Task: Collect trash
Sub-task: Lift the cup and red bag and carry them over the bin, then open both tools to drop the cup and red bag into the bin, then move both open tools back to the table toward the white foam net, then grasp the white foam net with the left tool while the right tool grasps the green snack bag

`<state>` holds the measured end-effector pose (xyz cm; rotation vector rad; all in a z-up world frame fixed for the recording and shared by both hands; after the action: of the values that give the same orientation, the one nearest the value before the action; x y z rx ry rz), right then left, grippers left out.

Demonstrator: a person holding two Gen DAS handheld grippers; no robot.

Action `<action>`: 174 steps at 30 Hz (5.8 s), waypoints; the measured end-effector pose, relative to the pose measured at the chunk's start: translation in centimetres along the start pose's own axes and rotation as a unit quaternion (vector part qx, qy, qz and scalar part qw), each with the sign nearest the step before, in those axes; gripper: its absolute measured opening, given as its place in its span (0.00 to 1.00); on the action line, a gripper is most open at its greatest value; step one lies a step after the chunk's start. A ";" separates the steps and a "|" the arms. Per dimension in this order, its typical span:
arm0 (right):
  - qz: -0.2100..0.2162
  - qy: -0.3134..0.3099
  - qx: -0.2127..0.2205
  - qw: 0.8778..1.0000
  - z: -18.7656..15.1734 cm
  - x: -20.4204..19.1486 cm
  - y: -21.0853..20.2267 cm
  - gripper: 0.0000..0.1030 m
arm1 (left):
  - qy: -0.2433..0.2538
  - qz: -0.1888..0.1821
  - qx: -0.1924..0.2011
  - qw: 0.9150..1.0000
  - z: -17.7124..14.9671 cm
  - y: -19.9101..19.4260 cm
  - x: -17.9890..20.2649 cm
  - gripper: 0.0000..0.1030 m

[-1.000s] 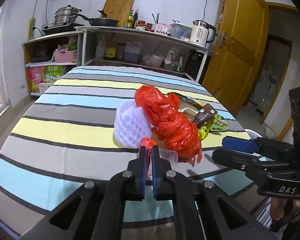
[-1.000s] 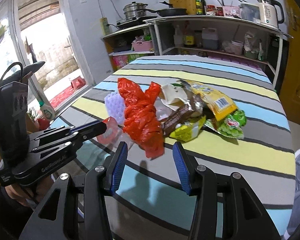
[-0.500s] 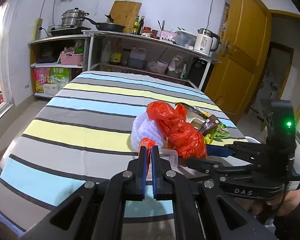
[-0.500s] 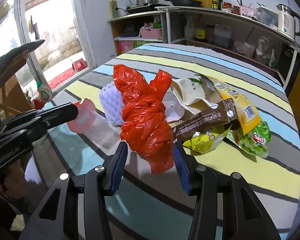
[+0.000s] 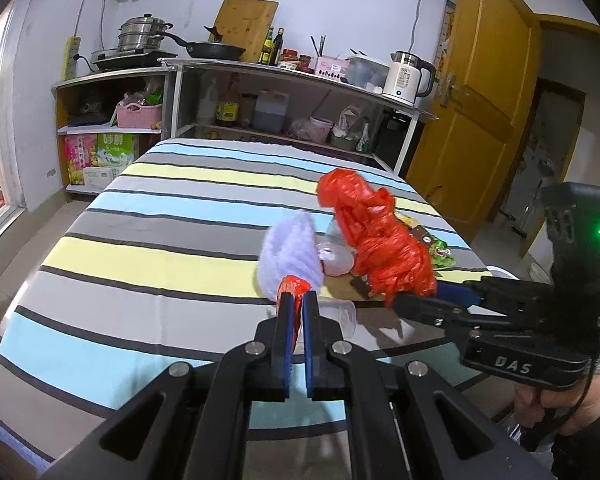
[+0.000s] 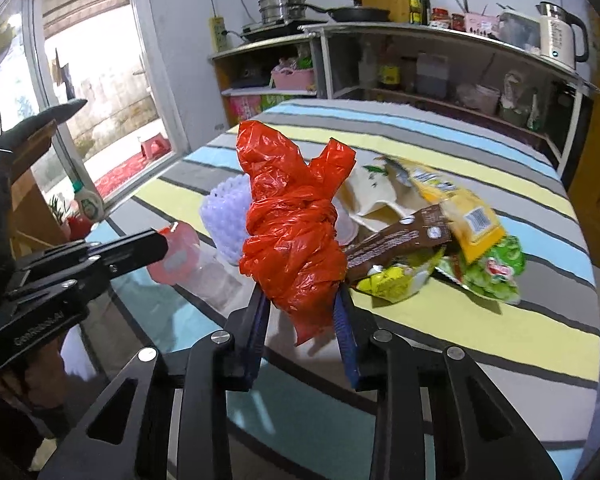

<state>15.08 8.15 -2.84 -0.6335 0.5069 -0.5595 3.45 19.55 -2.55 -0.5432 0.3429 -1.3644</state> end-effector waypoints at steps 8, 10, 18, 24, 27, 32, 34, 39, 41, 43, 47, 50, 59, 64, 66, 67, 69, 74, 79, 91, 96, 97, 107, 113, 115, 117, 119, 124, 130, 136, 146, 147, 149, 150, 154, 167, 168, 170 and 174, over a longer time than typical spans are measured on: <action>-0.017 0.036 0.029 0.999 -1.1 2.5 -4.3 0.32 | 0.019 -0.021 0.004 1.000 0.7 -0.3 2.9 0.05; -0.023 0.046 0.035 0.998 -1.5 3.2 -5.3 0.32 | 0.024 -0.029 0.004 0.999 1.1 -0.1 3.9 0.04; -0.064 0.085 0.061 0.992 -3.1 7.0 -9.4 0.32 | 0.059 -0.071 0.002 0.996 2.7 1.0 9.0 0.04; -0.098 0.119 0.077 0.985 -4.4 10.3 -12.2 0.32 | 0.096 -0.110 -0.001 0.989 4.0 2.3 14.0 0.04; -0.115 0.137 0.084 0.980 -5.1 11.9 -13.5 0.32 | 0.112 -0.128 -0.001 0.985 4.5 3.1 16.5 0.04; -0.143 0.166 0.094 0.971 -6.3 14.9 -15.7 0.32 | 0.131 -0.155 -0.001 0.979 5.4 4.1 20.2 0.05; -0.153 0.177 0.098 0.967 -6.9 15.9 -16.5 0.32 | 0.137 -0.164 -0.001 0.977 5.6 4.4 21.5 0.04; -0.174 0.203 0.107 0.958 -7.8 18.3 -18.1 0.32 | 0.152 -0.186 -0.001 0.971 6.3 5.3 24.6 0.05; -0.181 0.211 0.109 0.955 -8.2 19.0 -18.5 0.32 | 0.156 -0.195 -0.003 0.968 6.5 5.8 25.7 0.05; -0.187 0.219 0.110 0.951 -8.7 19.7 -18.9 0.32 | 0.159 -0.202 -0.005 0.966 6.8 6.3 26.6 0.04; -0.195 0.232 0.108 0.947 -9.3 21.0 -19.1 0.32 | 0.167 -0.213 -0.011 0.963 7.0 7.3 28.3 0.05; -0.200 0.241 0.104 0.944 -9.7 21.8 -19.1 0.32 | 0.170 -0.220 -0.019 0.960 6.9 8.1 29.3 0.05; -0.212 0.273 0.084 0.935 -10.8 24.7 -18.3 0.32 | 0.177 -0.229 -0.050 0.956 6.1 10.8 32.0 0.05; -0.216 0.292 0.073 0.929 -11.3 26.2 -17.8 0.34 | 0.183 -0.233 -0.061 0.953 6.0 12.1 33.4 0.05; -0.219 0.294 0.068 0.928 -11.3 26.6 -17.6 0.35 | 0.185 -0.233 -0.067 0.952 5.9 12.5 33.9 0.05; -0.221 0.294 0.065 0.927 -11.2 26.7 -17.4 0.35 | 0.185 -0.233 -0.072 0.952 5.8 12.8 34.2 0.05; -0.224 0.296 0.061 0.927 -11.3 27.0 -17.3 0.35 | 0.185 -0.235 -0.080 0.951 5.8 13.3 34.5 0.05; -0.226 0.299 0.059 0.925 -11.6 27.4 -17.2 0.36 | 0.181 -0.240 -0.096 0.949 5.4 14.0 34.5 0.07; -0.226 0.297 0.068 0.925 -11.8 27.4 -17.9 0.38 | 0.171 -0.244 -0.093 0.950 5.6 14.0 34.0 0.20; -0.218 0.274 0.107 0.931 -10.5 24.2 -20.4 0.38 | 0.154 -0.241 -0.062 0.956 5.8 10.9 31.0 0.21; -0.211 0.256 0.127 0.935 -9.6 22.0 -21.2 0.38 | 0.147 -0.225 -0.042 0.962 5.6 8.6 28.8 0.27; -0.210 0.252 0.131 0.936 -9.4 21.5 -21.3 0.38 | 0.145 -0.222 -0.039 0.963 5.5 8.2 28.3 0.27; -0.179 0.207 0.143 0.951 -8.1 16.6 -20.4 0.38 | 0.126 -0.185 -0.006 0.975 4.6 4.7 23.7 0.44; -0.160 0.187 0.135 0.960 -7.5 14.2 -19.0 0.38 | 0.113 -0.152 0.012 0.982 4.0 3.3 20.4 0.44; -0.154 0.181 0.131 0.963 -7.1 13.6 -18.4 0.38 | 0.109 -0.149 0.015 0.983 3.8 3.0 19.4 0.44; -0.147 0.174 0.127 0.965 -6.9 13.0 -17.8 0.38 | 0.105 -0.142 0.014 0.984 3.5 2.7 18.4 0.44; -0.140 0.167 0.124 0.968 -6.7 12.5 -17.2 0.38 | 0.101 -0.133 0.015 0.986 3.2 2.4 17.7 0.44; -0.127 0.151 0.114 0.974 -5.8 11.1 -15.6 0.38 | 0.090 -0.106 0.017 0.990 2.7 2.0 15.3 0.44; -0.103 0.140 0.100 0.980 -4.6 10.1 -13.6 0.38 | 0.078 -0.077 0.018 0.994 2.5 1.6 12.2 0.44; -0.080 0.135 0.085 0.984 -3.0 9.3 -11.4 0.38 | 0.062 -0.037 0.018 0.997 2.6 1.7 8.7 0.46; -0.058 0.140 0.055 0.987 -0.7 9.1 -7.1 0.47 | 0.021 0.038 0.020 0.999 3.2 2.5 2.1 0.60; -0.055 0.142 0.052 0.987 -0.5 9.2 -6.7 0.47 | 0.017 0.042 0.018 0.999 3.3 2.6 1.6 0.62; -0.051 0.145 0.046 0.987 0.1 9.3 -5.7 0.47 | 0.008 0.052 0.012 0.999 3.3 3.2 0.4 0.63; -0.050 0.147 0.043 0.987 0.2 9.4 -5.3 0.47 | 0.004 0.054 0.008 0.998 3.2 3.5 0.0 0.63; -0.046 0.156 0.024 0.986 1.1 10.1 -3.1 0.47 | -0.004 0.052 -0.017 0.998 3.1 5.2 -1.1 0.64; -0.041 0.182 -0.001 0.982 2.9 12.1 0.5 0.47 | -0.012 0.020 -0.073 0.997 2.8 8.4 -1.2 0.63; -0.040 0.185 -0.001 0.982 3.0 12.2 0.6 0.47 | -0.009 0.021 -0.074 0.997 2.8 8.4 -1.1 0.61; -0.039 0.186 0.000 0.982 3.2 12.2 0.7 0.46 | -0.008 0.019 -0.075 0.997 2.9 8.4 -1.0 0.57; -0.043 0.178 0.001 0.983 3.2 11.8 0.9 0.25 | -0.008 0.020 -0.075 0.997 2.9 8.3 -0.9 0.45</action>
<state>25.92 2.72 -4.31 -0.5566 0.8164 -0.7609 11.68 21.87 -4.79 -0.6682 0.4438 -1.3012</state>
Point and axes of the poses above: each gripper's, at about its wrist camera, not at the fingertips, and y roughly the way its jaws point, x to its right, z to its top, the point moved 2 cm from there along y, roughly the way its jaws point, and after that the axes turned 10 degrees about y, right-handed, at the moved point
